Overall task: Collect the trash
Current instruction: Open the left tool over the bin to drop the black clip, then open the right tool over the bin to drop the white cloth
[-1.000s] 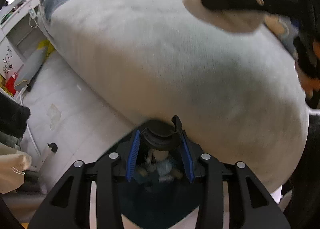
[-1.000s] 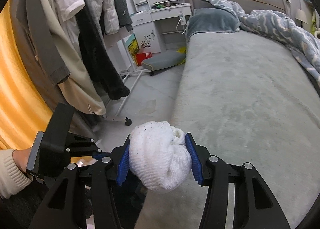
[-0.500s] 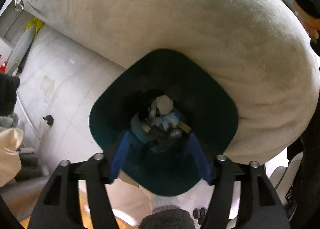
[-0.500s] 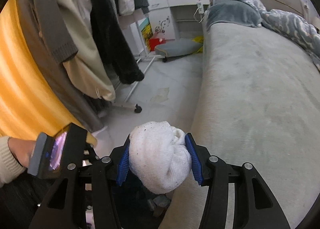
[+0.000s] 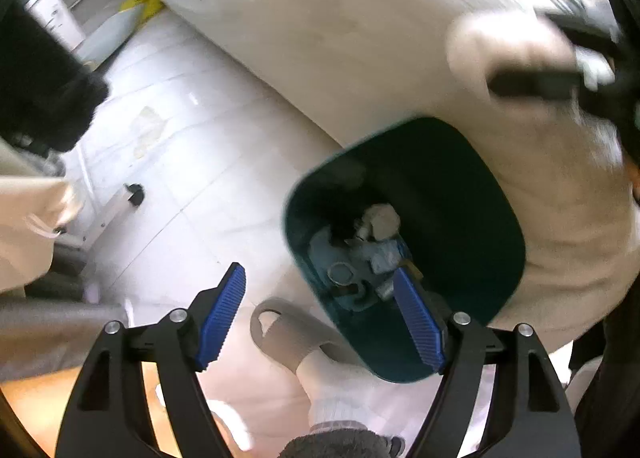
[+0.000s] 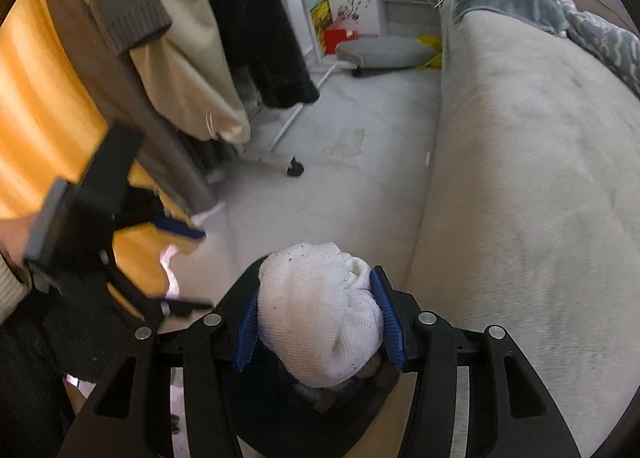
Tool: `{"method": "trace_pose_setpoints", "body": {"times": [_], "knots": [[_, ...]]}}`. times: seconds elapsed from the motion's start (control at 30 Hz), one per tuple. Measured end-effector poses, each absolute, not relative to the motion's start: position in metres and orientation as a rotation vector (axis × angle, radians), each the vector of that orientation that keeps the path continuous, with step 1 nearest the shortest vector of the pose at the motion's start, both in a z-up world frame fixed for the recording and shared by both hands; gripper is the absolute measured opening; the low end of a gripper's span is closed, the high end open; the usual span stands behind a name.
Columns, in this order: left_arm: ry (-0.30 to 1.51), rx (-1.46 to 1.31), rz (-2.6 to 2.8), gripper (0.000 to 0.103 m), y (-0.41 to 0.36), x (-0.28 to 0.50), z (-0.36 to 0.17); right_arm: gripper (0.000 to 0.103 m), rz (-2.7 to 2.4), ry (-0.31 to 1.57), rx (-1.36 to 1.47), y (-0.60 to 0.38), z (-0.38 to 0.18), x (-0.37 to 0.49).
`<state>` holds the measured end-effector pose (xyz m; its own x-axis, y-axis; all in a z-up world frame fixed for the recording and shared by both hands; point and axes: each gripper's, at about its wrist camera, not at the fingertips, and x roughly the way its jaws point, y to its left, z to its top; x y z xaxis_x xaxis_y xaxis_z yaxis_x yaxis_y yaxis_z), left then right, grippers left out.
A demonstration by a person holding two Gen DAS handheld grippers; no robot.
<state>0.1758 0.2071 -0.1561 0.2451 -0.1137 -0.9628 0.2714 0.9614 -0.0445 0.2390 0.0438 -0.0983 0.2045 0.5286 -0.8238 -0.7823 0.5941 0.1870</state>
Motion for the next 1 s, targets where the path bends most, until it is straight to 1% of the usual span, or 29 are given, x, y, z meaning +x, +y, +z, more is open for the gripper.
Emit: {"method": "trace_pose_setpoints", "body": {"times": [0.27, 0.37, 0.43, 0.47, 0.5, 0.53, 0.57, 0.6, 0.67, 0.73, 0.83, 0.9, 1.0], "knots": [[1.201, 0.069, -0.151, 0.08, 0.234, 0.18, -0.133, 0.052, 0.995, 1.105, -0.371, 0.067, -0.13, 0.223], [1.152, 0.052, -0.09, 0.084, 0.245, 0.181, -0.12, 0.052, 0.994, 1.145, -0.386, 0.069, -0.14, 0.219], [1.118, 0.022, -0.051, 0.087, 0.252, 0.181, -0.109, 0.055, 0.99, 1.175, -0.401, 0.068, -0.146, 0.216], [1.099, 0.002, -0.037, 0.089, 0.255, 0.18, -0.103, 0.058, 0.984, 1.179, -0.41, 0.069, -0.147, 0.215], [1.064, -0.018, -0.013, 0.093, 0.259, 0.178, -0.093, 0.06, 0.979, 1.182, -0.415, 0.07, -0.147, 0.214], [1.042, -0.024, 0.003, 0.094, 0.26, 0.175, -0.087, 0.061, 0.976, 1.18, -0.416, 0.069, -0.147, 0.212], [1.011, -0.033, 0.023, 0.094, 0.261, 0.172, -0.079, 0.064, 0.974, 1.169, -0.414, 0.068, -0.144, 0.209], [0.994, -0.039, 0.036, 0.094, 0.262, 0.17, -0.074, 0.071, 0.971, 1.156, -0.412, 0.067, -0.141, 0.207], [0.934, -0.063, 0.062, 0.094, 0.26, 0.164, -0.06, 0.08, 0.965, 1.127, -0.404, 0.063, -0.132, 0.201], [0.889, -0.08, 0.071, 0.097, 0.257, 0.158, -0.052, 0.082, 0.948, 1.098, -0.398, 0.055, -0.124, 0.195], [0.823, -0.083, 0.073, 0.098, 0.244, 0.15, -0.036, 0.084, 0.916, 1.05, -0.357, 0.039, -0.107, 0.186], [0.791, -0.089, 0.075, 0.098, 0.234, 0.144, -0.027, 0.091, 0.889, 0.998, -0.317, 0.021, -0.089, 0.176], [0.752, -0.113, 0.074, 0.099, 0.217, 0.129, -0.019, 0.094, 0.824, 0.935, -0.284, 0.0, -0.069, 0.17]]}}
